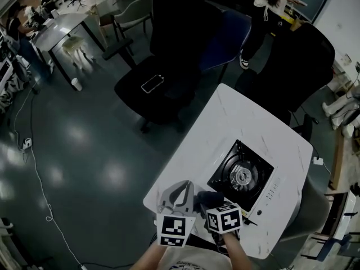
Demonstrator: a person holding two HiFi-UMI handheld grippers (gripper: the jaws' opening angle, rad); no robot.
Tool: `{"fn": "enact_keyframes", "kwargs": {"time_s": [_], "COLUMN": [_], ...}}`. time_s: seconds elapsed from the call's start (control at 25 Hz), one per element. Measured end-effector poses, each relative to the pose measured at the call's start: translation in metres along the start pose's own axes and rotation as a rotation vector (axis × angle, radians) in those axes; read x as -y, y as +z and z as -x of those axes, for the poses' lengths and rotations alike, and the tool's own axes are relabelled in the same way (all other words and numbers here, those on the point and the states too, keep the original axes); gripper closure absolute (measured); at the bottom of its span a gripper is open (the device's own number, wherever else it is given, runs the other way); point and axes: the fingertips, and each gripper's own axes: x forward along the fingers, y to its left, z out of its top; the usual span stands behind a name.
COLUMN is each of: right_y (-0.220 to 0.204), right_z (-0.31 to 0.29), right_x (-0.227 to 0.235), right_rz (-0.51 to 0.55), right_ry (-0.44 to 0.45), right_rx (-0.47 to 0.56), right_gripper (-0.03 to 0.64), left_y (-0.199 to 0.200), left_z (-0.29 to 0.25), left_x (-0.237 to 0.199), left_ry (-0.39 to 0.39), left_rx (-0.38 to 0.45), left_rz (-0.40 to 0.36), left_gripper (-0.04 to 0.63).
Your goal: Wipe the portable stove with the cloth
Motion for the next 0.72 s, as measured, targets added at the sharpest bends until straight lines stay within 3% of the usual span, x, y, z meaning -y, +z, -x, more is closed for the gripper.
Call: {"fn": "enact_keyframes", "kwargs": {"time_s": [0.72], "right_y": [0.052], "right_z": [-0.019], "right_x": [-0.039], "right_rz": [0.043], "right_ry": [0.009], "right_rx": [0.006], "right_gripper": [0.543], "left_y": [0.014], "left_z": [-0.008], "left_x": [-0.049], "left_ry": [-0.005], "left_rx": [0.013], "left_rz": [0.005], "left_gripper": [0.574]}}
